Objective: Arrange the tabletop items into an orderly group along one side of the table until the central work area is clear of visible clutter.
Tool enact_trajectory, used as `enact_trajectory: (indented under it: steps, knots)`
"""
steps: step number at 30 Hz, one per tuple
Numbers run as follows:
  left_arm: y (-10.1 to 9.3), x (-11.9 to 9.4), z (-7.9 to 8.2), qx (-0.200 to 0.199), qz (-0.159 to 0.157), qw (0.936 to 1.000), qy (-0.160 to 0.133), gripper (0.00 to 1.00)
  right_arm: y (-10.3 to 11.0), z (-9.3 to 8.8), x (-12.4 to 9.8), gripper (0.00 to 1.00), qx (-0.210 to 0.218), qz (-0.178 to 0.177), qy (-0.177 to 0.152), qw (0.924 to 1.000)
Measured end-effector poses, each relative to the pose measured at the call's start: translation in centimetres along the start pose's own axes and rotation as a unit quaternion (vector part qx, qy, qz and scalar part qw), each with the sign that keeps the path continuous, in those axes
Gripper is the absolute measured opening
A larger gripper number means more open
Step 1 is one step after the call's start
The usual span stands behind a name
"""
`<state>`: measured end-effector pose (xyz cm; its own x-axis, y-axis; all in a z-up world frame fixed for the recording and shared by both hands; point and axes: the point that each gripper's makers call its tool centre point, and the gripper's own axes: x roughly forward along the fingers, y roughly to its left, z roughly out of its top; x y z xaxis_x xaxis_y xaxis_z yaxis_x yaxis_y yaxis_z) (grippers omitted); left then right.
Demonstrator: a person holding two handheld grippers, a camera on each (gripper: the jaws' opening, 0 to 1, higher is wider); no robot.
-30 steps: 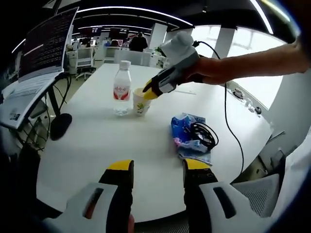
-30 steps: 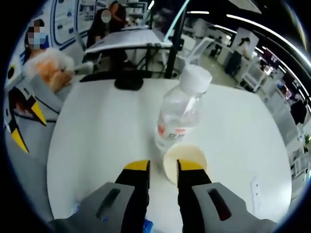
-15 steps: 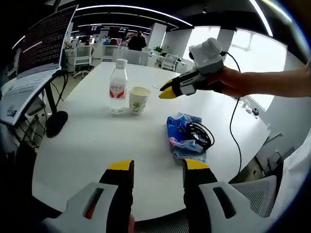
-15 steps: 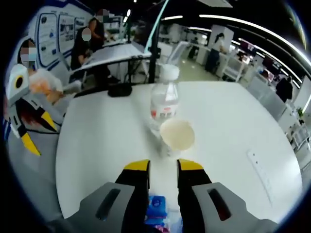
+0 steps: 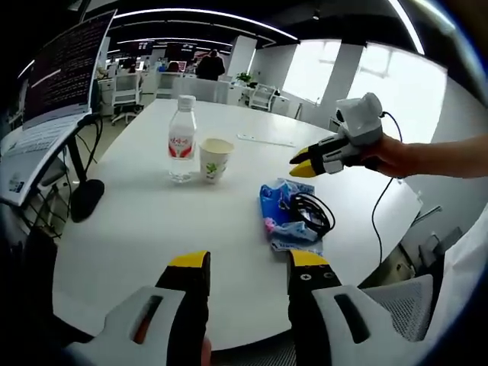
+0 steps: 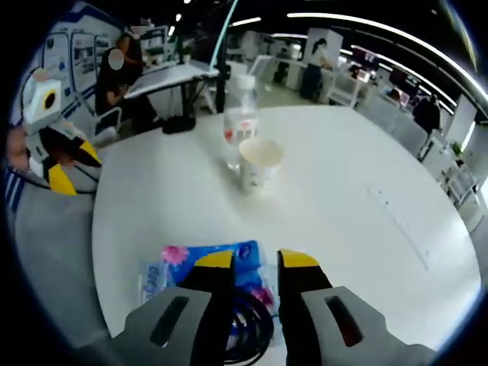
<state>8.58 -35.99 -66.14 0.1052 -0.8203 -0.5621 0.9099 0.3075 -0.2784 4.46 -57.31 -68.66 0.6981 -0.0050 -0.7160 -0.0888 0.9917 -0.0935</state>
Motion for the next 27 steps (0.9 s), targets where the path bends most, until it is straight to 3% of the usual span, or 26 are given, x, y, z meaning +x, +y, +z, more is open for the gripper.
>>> enact_trajectory:
  steps: [5, 10, 27]
  knots:
    - [0.2, -0.3, 0.2, 0.007, 0.002, 1.0, 0.001, 0.39, -0.2, -3.4, -1.5, 0.19, 0.034, -0.017, 0.014, 0.9992]
    - [0.2, -0.4, 0.2, 0.012, 0.0, 0.9999, 0.004, 0.39, -0.3, -5.7, -2.4, 0.18, 0.08, -0.032, 0.014, 0.9962]
    - [0.5, -0.4, 0.3, 0.017, 0.001, 0.9998, 0.01, 0.39, 0.3, -10.1, -2.0, 0.18, 0.162, -0.047, 0.033, 0.9851]
